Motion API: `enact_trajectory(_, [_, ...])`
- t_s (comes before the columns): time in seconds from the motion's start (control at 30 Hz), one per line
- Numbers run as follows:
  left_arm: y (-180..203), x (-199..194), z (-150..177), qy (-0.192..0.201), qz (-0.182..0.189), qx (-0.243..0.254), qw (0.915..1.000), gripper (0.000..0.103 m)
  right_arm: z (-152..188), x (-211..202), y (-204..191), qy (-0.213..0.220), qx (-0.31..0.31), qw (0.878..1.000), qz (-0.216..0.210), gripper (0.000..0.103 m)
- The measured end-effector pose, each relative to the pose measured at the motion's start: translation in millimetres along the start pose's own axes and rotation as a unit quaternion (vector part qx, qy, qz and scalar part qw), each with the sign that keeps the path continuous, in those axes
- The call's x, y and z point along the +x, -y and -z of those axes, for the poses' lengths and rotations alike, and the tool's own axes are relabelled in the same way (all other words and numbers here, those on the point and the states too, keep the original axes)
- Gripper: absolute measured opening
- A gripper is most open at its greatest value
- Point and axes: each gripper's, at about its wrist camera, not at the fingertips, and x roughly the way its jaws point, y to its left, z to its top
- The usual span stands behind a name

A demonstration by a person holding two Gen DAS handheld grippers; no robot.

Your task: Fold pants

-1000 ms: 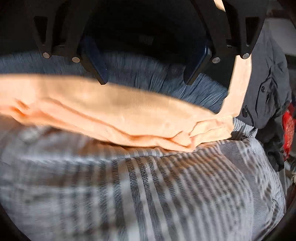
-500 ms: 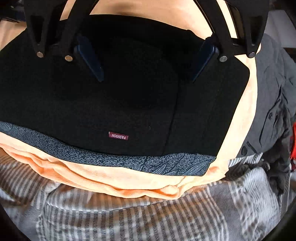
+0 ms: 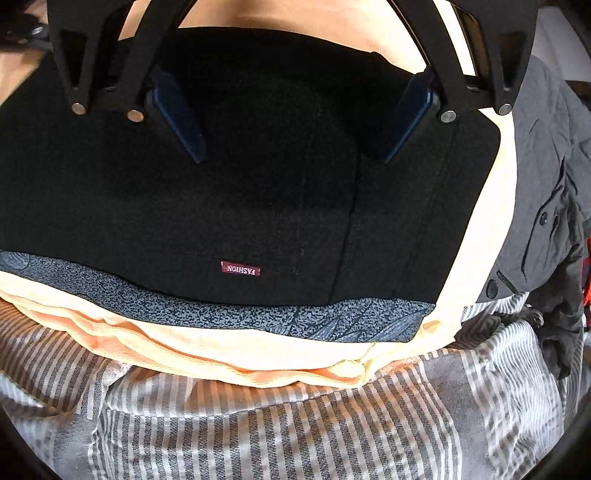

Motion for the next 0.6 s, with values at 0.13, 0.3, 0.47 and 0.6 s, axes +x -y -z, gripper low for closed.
enact_trajectory(0.13, [6.9,-9.0,-1.2,-0.018,-0.008,0.005,0.9998,0.094,10.9,-20.9,0.4,-0.007,-0.016,0.999,0.028,0.005])
enact_trajectory(0.3, [58.0,-47.9,15.9,-0.005,0.045,0.063,0.9970,0.090,-10.3,-82.8,-5.2,0.075,-0.060,0.991,0.093,0.006])
enact_trajectory(0.47, [123.1,-41.0,33.9,-0.033,0.071,0.108,0.9911,0.090,-37.6,-94.2,7.5,0.103,-0.071,0.983,0.132,0.005])
enact_trajectory(0.6, [140.8,-22.0,58.2,-0.018,0.049,0.140,0.9888,0.090,-36.0,-95.3,35.9,0.111,-0.043,0.988,0.096,0.000])
